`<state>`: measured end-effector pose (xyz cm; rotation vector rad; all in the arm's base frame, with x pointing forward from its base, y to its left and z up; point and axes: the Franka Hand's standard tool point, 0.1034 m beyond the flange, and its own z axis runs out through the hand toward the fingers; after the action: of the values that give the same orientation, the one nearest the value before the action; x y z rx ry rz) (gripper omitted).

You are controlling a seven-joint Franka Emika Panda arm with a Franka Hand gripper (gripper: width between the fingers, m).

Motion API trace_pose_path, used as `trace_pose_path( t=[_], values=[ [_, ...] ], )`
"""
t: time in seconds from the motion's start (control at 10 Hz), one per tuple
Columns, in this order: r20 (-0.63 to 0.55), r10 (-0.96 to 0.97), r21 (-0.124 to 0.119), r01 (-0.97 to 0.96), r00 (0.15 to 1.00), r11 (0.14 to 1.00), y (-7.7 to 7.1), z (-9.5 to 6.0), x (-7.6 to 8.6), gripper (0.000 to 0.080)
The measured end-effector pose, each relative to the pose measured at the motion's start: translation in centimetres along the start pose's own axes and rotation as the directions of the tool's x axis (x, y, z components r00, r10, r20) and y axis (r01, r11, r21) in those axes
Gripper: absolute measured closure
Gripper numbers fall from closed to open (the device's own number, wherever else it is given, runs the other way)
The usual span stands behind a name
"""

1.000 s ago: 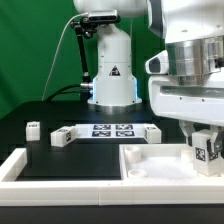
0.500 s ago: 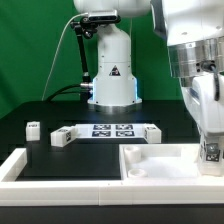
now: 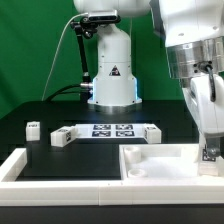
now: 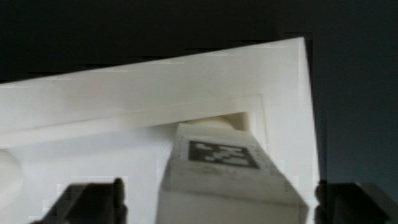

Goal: Assemble one leg

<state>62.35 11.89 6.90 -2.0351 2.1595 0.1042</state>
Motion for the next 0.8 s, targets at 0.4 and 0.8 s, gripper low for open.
trace_pose_path(
  t=[0.4,0.8],
  values=[
    [0.022,-0.469,-0.063,0.469,0.883,0.881,0.02,-0.1,-1.02,0.0153],
    [0.047,-0.78,-0.064,0.781,0.624,0.621,0.03,0.1,-0.61,0.015]
  ],
)
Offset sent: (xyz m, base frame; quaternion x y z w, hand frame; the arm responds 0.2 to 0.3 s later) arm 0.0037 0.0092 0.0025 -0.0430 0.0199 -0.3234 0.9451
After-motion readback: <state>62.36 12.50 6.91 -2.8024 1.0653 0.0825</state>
